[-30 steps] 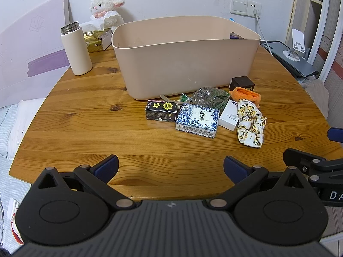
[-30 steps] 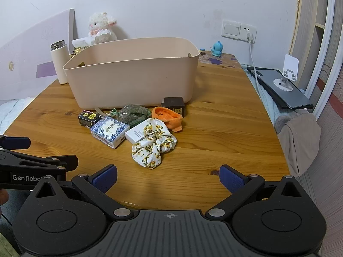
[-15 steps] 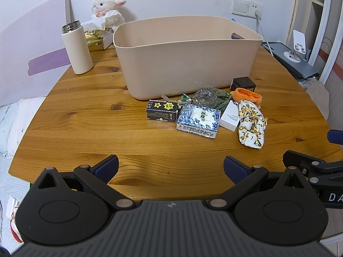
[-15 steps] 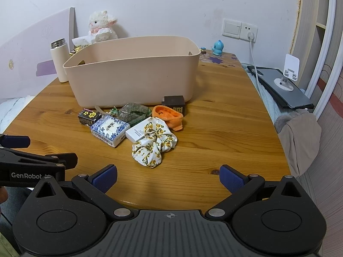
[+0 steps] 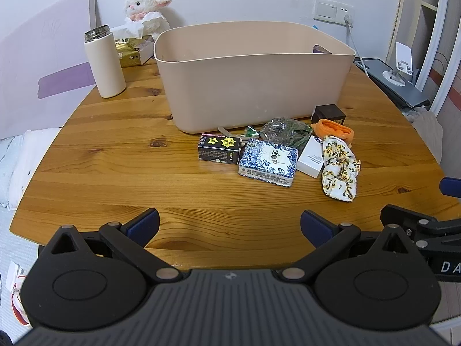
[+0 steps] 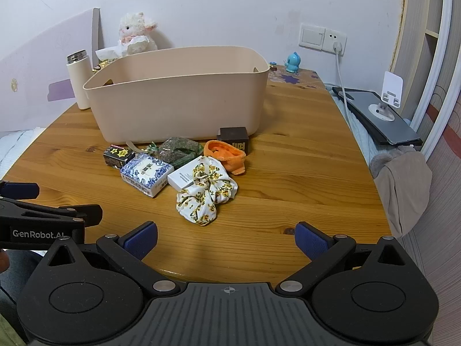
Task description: Organize objects
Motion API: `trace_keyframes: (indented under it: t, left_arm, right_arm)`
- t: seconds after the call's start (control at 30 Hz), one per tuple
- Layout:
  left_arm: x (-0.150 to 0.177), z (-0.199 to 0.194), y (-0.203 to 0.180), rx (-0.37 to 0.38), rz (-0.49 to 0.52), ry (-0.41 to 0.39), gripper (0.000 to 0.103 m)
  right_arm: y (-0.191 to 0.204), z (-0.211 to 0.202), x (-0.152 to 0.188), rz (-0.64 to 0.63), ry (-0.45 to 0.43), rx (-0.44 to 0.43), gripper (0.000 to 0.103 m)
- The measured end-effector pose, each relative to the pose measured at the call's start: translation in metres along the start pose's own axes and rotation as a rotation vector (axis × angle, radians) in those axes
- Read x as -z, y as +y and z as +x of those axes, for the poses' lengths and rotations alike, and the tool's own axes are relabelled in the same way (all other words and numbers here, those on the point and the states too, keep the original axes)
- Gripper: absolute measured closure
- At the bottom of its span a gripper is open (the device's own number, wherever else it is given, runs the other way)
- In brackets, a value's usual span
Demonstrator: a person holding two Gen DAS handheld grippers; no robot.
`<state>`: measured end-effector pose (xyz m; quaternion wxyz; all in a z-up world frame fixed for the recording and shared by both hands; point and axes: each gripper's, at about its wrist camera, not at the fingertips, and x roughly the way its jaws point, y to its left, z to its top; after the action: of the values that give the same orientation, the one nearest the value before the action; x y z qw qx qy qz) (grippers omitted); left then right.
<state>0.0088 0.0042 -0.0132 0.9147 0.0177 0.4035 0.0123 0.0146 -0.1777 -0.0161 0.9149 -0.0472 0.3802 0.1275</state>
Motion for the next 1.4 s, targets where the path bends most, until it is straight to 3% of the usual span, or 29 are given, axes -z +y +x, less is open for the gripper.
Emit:
trace_keyframes:
  t: [0.63,1.4]
  left_arm:
    - [-0.002,-0.004,0.004,0.003,-0.020,0.003,0.000]
    - [-0.021,0.033,0.026,-0.041,-0.054,-0.032,0.000]
  right_arm:
    - [0.000,0.007,-0.002,-0.002,0.012,-0.001,0.000]
    - [-0.002,0.044,-0.016,0.009,0.029,-0.009,0.000]
